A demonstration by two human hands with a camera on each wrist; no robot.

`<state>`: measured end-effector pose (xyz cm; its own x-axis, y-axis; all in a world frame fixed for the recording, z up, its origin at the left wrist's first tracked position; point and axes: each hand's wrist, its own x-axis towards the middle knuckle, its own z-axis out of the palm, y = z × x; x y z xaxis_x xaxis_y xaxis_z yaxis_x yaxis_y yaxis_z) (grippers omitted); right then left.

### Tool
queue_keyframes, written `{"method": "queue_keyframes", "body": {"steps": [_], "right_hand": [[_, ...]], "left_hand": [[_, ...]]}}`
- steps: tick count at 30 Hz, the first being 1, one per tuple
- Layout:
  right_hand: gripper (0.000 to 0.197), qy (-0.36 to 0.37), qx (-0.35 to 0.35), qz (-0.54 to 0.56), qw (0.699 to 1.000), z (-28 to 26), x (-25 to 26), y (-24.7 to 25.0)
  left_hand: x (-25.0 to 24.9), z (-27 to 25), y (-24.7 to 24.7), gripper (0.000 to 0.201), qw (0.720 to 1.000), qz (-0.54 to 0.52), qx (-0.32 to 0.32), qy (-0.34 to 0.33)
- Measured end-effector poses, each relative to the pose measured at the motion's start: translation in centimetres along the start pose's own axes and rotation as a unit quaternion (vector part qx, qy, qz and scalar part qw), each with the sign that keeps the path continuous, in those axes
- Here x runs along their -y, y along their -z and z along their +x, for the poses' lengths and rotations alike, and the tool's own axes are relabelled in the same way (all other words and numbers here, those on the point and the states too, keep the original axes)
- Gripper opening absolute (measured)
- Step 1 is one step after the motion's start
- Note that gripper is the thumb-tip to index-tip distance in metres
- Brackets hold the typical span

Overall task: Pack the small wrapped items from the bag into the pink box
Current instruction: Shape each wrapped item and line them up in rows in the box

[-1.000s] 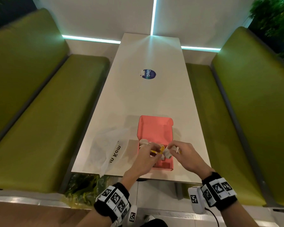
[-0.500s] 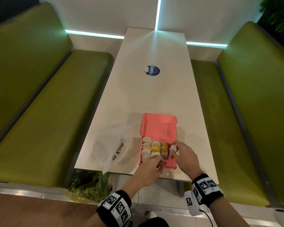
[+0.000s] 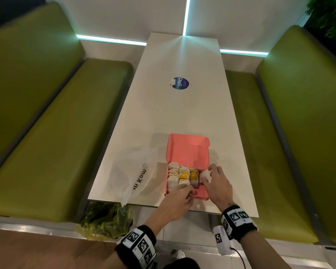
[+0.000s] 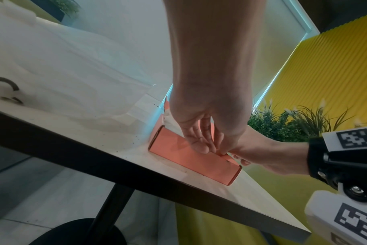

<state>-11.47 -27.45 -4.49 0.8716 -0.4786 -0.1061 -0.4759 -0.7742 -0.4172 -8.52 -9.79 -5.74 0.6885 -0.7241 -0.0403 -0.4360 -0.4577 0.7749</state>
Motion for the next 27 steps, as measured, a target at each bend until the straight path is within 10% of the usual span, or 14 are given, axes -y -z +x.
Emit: {"method": "queue_keyframes", "body": {"steps": [15,18,24,27], "right_hand": [[0.039,-0.063,-0.039,0.212,0.974,-1.0,0.0,0.8],[0.02,-0.056,-0.047,0.358,0.931,-1.2,1.8,1.5],[0.049,-0.169,0.022,0.606,0.777,-1.1,5.8,2.8],[0.053,-0.174,0.039,0.642,0.745,-1.1,6.7,2.6]], "left_hand": [[-0.6,0.2,0.7,0.017,0.999,-0.046,0.0,0.015],[-1.2,0.6,1.2,0.013,0.996,-0.091,-0.025,0.0],[-3.6,1.5,2.8,0.026,0.985,-0.13,-0.105,-0.042],[-3.8,1.7,3.4,0.017,0.979,-0.127,-0.152,-0.043]]}}
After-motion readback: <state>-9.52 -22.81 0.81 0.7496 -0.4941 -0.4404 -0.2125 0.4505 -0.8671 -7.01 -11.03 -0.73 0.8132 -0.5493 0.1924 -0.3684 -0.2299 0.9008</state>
